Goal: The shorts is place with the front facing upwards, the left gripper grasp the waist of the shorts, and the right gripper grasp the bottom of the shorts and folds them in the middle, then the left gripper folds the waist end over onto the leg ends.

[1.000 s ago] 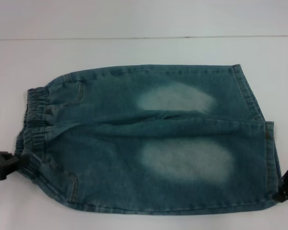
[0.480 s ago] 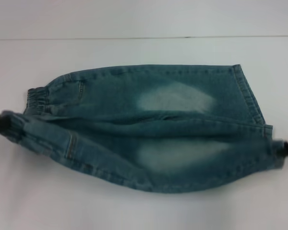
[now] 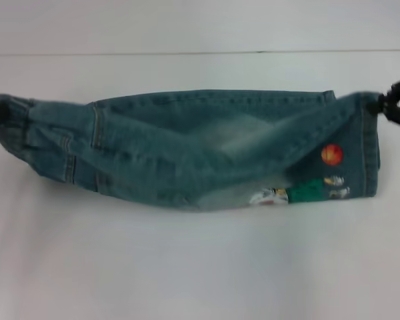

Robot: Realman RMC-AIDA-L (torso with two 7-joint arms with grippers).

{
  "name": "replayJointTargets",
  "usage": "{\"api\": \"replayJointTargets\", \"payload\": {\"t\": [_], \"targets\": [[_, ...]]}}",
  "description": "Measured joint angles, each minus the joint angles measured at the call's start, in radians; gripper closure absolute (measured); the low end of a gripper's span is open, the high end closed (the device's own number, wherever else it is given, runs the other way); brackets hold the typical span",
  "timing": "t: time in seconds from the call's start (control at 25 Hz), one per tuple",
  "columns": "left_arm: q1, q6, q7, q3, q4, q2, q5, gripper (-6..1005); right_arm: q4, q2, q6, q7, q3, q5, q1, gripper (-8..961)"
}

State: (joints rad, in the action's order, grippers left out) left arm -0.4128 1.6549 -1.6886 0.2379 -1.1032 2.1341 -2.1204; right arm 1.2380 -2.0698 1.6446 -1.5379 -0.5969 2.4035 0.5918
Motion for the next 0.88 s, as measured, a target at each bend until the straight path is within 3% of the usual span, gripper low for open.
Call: {"api": "replayJointTargets", "payload": {"t": [0.12,0.24,0.52,0.88], "targets": [[-0.014,-0.112,0.001,0.050,0.031,0.002,0.002,949,-0.033,-0.014,-0.126,-0.043,-0.018,0.005,0.009,915],[-0.032,-0.255,-0.002,0.120,0.063,0.004,0.001,949,-0.072,-0.014,-0.223,-0.072,-0.043,0.005,0.012,915],[-0.066,-0.422,0.001,0.198,0.121,0.004,0.004,948,-0.160,-0.018,-0.425,-0.078,-0.073,-0.035,0.020,914],[-0.106,-0.586,0.002,0.323,0.166,0.004,0.007,948,-0.282,-0.020,-0.708,-0.154,-0.268,-0.032,0.063,914]]}}
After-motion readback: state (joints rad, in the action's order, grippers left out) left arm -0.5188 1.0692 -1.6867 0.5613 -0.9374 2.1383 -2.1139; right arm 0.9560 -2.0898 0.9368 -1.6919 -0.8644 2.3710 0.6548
